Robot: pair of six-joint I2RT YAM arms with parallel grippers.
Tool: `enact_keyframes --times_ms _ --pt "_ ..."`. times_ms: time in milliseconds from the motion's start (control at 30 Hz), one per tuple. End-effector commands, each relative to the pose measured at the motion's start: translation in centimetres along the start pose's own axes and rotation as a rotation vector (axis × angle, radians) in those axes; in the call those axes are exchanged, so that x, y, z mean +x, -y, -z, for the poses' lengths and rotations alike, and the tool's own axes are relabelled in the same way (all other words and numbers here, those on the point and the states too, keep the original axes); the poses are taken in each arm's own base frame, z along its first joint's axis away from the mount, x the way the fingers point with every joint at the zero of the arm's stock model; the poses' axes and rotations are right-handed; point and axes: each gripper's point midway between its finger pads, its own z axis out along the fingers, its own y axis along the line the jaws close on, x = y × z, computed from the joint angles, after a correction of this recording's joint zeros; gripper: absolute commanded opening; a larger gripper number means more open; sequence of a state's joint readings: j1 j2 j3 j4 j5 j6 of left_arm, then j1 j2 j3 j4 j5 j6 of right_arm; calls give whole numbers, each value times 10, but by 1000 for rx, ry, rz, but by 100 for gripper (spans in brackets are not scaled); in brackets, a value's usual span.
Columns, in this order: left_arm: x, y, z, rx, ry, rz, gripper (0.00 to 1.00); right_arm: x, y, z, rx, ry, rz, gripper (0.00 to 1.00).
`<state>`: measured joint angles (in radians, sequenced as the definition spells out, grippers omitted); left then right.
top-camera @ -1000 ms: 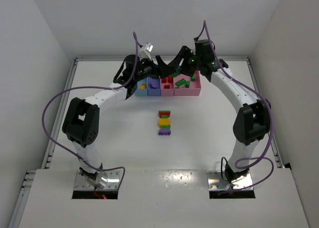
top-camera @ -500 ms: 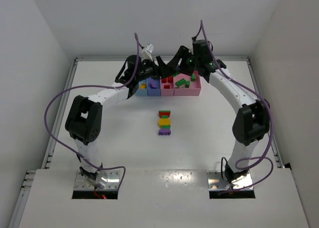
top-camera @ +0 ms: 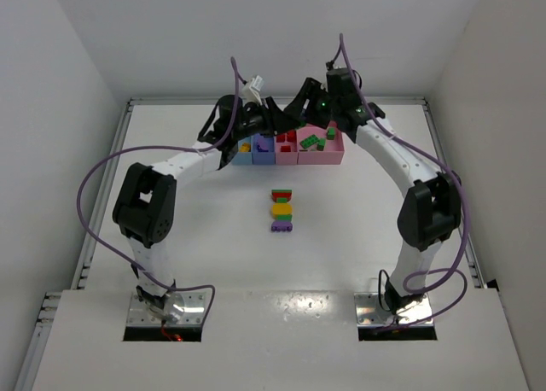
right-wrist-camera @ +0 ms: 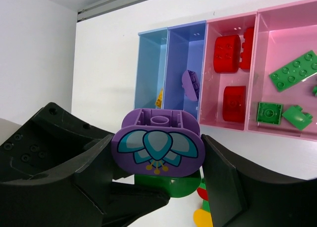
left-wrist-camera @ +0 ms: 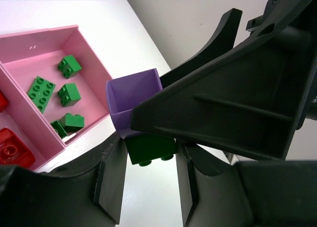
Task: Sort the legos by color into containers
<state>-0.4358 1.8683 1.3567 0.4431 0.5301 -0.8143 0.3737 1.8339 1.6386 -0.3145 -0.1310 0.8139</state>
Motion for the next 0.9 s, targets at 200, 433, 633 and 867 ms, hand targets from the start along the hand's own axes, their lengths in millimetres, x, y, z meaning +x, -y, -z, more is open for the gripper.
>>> enact_keyframes --times_ms 200,433,633,867 --pt "14 25 9 58 -10 -17 5 -75 -25 28 -27 229 57 0" --pt "15 24 29 49 -3 -49 4 -105 7 19 32 274 61 0" --pt "-4 5 69 -53 40 -93 4 -98 6 -5 -17 227 115 0" --pt "-91 -47 156 -317 220 -154 4 -36 -24 -44 -140 75 249 0"
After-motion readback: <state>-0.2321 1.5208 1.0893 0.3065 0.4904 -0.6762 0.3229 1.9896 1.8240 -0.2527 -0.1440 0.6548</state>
